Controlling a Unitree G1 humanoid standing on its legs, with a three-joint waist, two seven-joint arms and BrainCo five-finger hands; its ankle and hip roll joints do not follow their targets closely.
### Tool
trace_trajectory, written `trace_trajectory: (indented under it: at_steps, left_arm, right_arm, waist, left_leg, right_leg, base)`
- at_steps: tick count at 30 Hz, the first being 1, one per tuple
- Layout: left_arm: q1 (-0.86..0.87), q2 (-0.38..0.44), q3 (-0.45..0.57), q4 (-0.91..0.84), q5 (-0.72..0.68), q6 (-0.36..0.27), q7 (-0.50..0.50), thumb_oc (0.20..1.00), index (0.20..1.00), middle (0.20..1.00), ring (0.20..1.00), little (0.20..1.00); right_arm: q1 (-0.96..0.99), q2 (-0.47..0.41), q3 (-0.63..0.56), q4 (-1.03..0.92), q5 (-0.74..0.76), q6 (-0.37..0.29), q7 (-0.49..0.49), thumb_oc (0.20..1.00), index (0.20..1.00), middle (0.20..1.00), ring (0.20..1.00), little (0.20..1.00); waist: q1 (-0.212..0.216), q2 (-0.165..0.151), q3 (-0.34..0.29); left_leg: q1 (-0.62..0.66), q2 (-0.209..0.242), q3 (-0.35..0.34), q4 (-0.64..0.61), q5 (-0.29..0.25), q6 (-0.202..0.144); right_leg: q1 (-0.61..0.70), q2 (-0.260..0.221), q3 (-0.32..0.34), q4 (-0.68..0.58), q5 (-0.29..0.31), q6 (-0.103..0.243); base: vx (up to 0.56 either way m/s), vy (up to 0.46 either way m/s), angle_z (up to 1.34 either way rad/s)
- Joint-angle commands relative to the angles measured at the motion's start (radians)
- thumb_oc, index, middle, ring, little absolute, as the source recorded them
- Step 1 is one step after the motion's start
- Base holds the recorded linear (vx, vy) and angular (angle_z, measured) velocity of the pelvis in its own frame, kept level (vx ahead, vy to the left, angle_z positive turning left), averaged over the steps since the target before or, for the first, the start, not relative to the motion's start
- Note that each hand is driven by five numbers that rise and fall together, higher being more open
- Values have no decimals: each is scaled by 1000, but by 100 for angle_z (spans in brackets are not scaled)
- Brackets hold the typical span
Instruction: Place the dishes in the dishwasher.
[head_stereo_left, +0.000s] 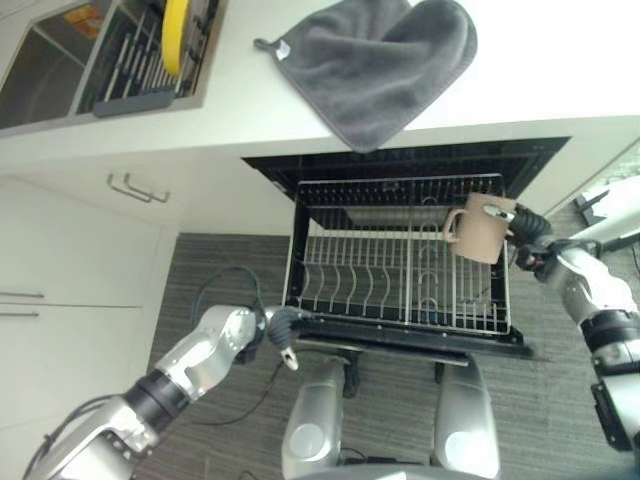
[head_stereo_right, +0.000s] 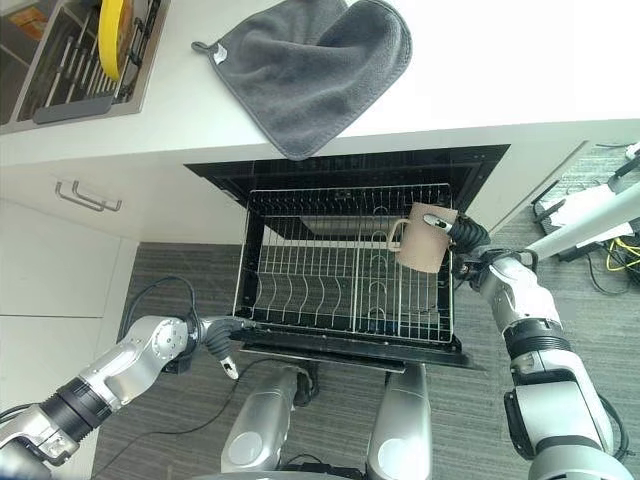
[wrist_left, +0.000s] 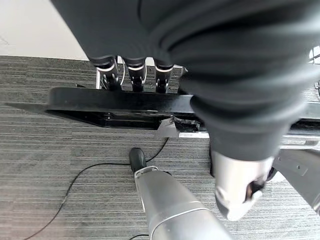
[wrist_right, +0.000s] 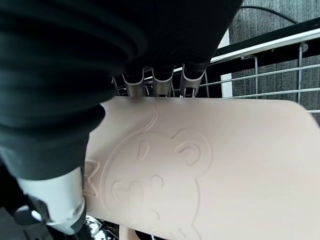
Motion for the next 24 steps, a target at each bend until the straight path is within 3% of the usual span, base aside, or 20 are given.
trace_trajectory:
  at_steps: [1,14,15,16,24]
  left_arm:
    - [163,30,-85,-17,-85,3,-33,1000,1000,1000,1000,1000]
    - [159,11,-120,-2,-116,-3,16,1000,1000,1000,1000,1000]
    - [161,10,-125,2,-117,-5,23,1000,1000,1000,1000,1000]
    - [165,8,-128,7,-119,-8,34,1000,1000,1000,1000,1000]
    - [180,-4,-132,13,-116,-14,71,1000,1000,1000,1000,1000]
  right_arm:
    - [-82,7,-29,43,-27,-47,-19,200,200,200,200,200]
    - [-177,-8,8,173,-143,-56,-130,206,206,206,206,206]
    - [-182,-9,9,172,-146,-58,-144,423,423,423,423,423]
    - [-186,-11,10,165,-146,-63,-164,1000,1000,1000,1000,1000]
    - [-177,3,3,109,-140,-66,-218,1000,1000,1000,1000,1000]
  waist:
    - [28,-26,4]
    - [37,-1,14]
    - [37,0,15]
    - [35,0,16]
    - [28,-2,21]
  left_leg:
    - [-56,25,-56,106,-31,-7]
    - [-70,11,-49,116,-36,6]
    - [-70,11,-49,117,-36,6]
    - [-71,11,-48,116,-36,7]
    - [-68,11,-38,121,-45,15]
  right_leg:
    - [84,-53,-27,-72,-12,29]
    - [52,-60,-18,-30,-25,23]
    - [50,-60,-17,-28,-26,23]
    - [46,-59,-15,-25,-27,22]
    - [42,-53,-9,-14,-38,18]
  base:
    - [-8,56,0]
    - [2,6,0]
    - [0,0,0]
    - [0,0,0]
    - [1,1,-1]
